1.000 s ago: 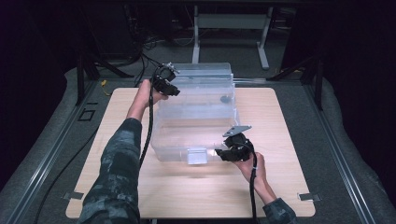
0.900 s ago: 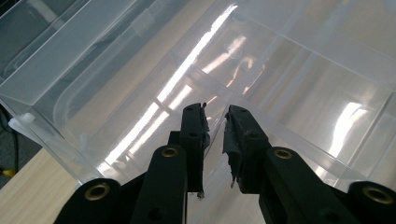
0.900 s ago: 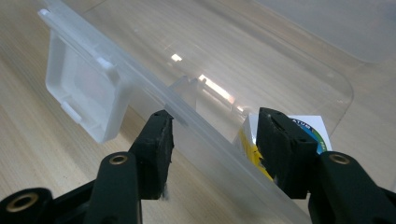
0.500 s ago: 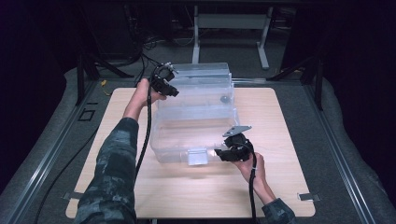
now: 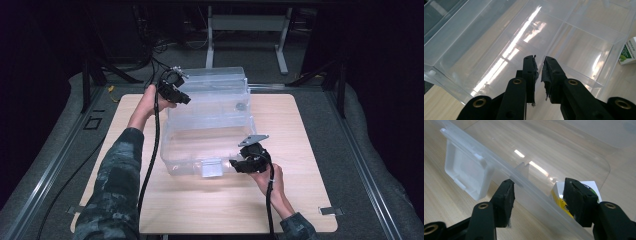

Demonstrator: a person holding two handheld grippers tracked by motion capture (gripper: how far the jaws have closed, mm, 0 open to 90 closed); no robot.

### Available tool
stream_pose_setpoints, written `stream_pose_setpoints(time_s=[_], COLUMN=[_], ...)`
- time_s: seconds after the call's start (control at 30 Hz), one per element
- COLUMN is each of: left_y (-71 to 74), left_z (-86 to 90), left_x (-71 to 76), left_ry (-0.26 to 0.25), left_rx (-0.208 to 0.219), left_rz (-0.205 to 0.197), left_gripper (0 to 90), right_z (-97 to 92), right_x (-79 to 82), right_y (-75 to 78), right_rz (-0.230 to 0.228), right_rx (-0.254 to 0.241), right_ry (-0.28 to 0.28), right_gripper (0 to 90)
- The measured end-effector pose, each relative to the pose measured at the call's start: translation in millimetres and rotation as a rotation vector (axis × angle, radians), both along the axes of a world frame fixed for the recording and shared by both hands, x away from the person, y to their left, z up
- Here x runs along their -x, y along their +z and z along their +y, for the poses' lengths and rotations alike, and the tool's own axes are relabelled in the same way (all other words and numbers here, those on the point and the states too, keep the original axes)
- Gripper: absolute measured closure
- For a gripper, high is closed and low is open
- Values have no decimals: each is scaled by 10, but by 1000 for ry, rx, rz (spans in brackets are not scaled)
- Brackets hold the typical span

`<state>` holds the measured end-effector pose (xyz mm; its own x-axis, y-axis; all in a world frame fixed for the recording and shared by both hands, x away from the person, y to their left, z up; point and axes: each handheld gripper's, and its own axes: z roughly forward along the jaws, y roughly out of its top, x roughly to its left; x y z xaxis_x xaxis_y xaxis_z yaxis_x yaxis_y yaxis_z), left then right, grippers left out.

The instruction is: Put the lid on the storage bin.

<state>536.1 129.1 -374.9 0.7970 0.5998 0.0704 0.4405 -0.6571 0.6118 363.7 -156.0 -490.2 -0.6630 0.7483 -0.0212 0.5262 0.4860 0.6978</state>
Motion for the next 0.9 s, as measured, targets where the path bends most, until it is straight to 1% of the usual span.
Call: stream_pose_setpoints(time_s=[0.17,0.4,0.47,0.5,0.57,0.67,0.83,0.87,0.9], left_y=[30,61,68,68,74,86,109,111,115], left_z=[3,12,13,15,29,44,48,49,50], left_x=[57,129,166,189,219,251,311,318,326], left_ry=[-9,-29,-37,-39,-47,-55,-66,-68,-71], left_rx=[6,6,1,2,8,17,20,21,19], left_rz=[-3,-17,-31,-40,-46,-47,-46,-46,-46], left_gripper=[794,796,797,800,800,800,802,802,803], right_z=[0,-1,0,-1,0,-1,0,-5,-1], right_x=[-1,-2,-2,-3,-1,-4,-4,-2,-4], right_y=[1,3,1,3,5,3,3,13,4], right_rz=[1,5,3,6,5,7,8,17,7], right_rx=[1,1,1,1,8,-1,1,10,2], right_ry=[0,2,1,3,-1,5,4,5,5], right_gripper=[425,425,425,425,425,425,424,425,424])
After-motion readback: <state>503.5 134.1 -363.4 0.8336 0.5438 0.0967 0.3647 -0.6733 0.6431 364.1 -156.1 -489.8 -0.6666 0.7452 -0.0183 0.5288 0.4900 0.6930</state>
